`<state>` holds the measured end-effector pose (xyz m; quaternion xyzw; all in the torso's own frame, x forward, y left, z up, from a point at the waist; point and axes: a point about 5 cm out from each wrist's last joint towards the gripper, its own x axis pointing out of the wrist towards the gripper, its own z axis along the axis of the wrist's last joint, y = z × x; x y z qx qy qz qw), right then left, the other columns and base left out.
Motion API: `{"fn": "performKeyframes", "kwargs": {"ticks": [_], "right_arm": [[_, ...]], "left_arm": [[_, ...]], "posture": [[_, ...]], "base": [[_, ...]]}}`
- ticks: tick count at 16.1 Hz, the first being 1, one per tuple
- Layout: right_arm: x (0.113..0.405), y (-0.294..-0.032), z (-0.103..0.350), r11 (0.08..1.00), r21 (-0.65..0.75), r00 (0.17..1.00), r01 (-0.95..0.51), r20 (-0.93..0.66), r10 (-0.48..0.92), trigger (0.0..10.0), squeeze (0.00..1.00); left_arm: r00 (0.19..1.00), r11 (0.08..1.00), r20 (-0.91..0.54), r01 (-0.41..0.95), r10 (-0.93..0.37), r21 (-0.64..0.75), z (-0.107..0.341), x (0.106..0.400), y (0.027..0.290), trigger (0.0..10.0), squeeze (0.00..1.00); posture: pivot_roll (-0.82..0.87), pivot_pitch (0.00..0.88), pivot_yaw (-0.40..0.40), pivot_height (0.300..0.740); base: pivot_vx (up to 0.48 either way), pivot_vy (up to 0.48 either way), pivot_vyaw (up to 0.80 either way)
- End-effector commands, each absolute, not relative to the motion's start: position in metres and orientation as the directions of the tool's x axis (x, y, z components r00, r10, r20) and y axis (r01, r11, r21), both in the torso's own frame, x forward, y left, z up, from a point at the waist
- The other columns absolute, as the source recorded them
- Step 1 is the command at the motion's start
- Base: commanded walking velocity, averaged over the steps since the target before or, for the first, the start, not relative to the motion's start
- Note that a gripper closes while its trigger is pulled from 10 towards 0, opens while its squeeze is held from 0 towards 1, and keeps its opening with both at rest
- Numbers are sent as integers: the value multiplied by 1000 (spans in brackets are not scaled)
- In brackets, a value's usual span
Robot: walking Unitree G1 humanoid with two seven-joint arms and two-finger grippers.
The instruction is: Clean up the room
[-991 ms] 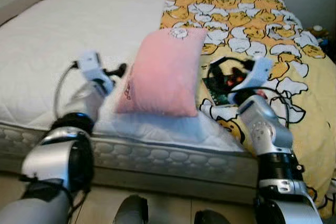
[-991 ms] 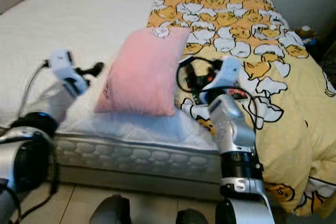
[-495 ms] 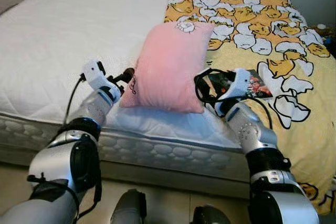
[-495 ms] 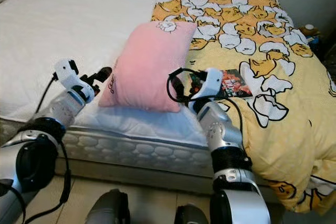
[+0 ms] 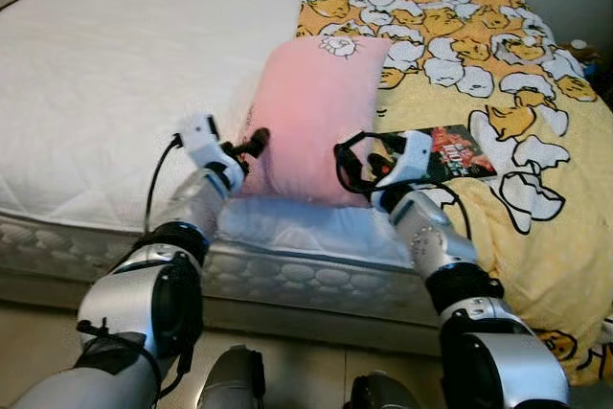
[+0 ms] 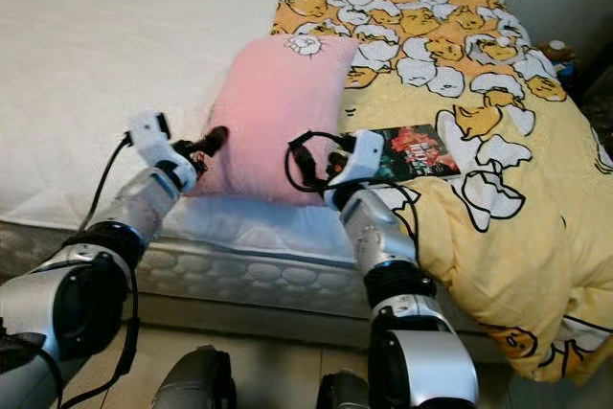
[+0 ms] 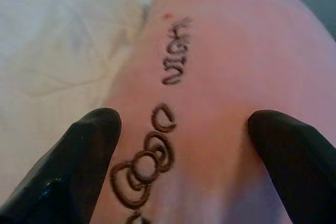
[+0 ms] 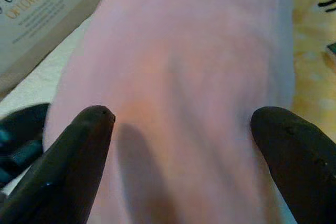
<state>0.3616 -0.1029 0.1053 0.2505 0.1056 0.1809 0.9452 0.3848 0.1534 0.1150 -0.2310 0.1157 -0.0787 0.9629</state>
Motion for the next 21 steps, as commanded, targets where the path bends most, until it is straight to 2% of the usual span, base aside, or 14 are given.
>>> {"fn": "performKeyframes", "kwargs": {"ticks": [1, 5, 7, 10, 12, 13, 14, 18, 21], "right_arm": [[364, -103, 109, 813, 495, 910, -307, -99, 403, 10000, 0], [363, -107, 105, 800, 516, 908, -306, -95, 409, 10000, 0], [362, -107, 105, 795, 521, 904, -312, -96, 418, 10000, 0], [361, -107, 104, 787, 526, 896, -322, -99, 432, 10000, 0], [360, -103, 105, 763, 545, 882, -348, -87, 464, 9686, 0], [359, -103, 106, 756, 550, 879, -355, -79, 470, 0, 0], [358, -102, 106, 743, 559, 873, -369, -67, 483, 0, 0], [352, -101, 107, 716, 572, 858, -400, -41, 512, 0, 0], [346, -108, 99, 709, 591, 861, -385, -48, 507, 0, 0]], "left_arm": [[952, 901, -218, 109, -217, -420, 108, 382, 152, 10000, 0], [952, 931, -259, 65, -166, -358, 101, 377, 174, 10000, 0], [941, 933, -296, 49, -163, -357, 92, 372, 173, 10000, 0], [920, 882, -316, 61, -231, -466, 81, 367, 158, 10000, 0], [909, 829, -281, 111, -308, -549, 83, 368, 135, 10000, 0], [905, 814, -260, 141, -336, -563, 86, 369, 128, 8980, 0], [899, 792, -227, 182, -373, -583, 90, 371, 118, 0, 0], [891, 740, -130, 270, -434, -616, 103, 374, 106, 0, 0], [885, 739, -126, 286, -447, -610, 99, 372, 112, 0, 0]], "posture": [[-51, 56, -55, 686], [-77, 64, -56, 686], [-84, 66, -59, 686], [-87, 69, -64, 686], [-86, 63, -67, 686], [-84, 57, -67, 686], [-84, 54, -67, 686], [-86, 44, -60, 686], [-83, 47, -52, 686]], "base": [[0, 0, 0], [0, 0, 0], [0, 0, 0], [0, 0, 0], [0, 0, 0], [0, 0, 0], [0, 0, 0], [0, 0, 0], [0, 0, 0]]}}
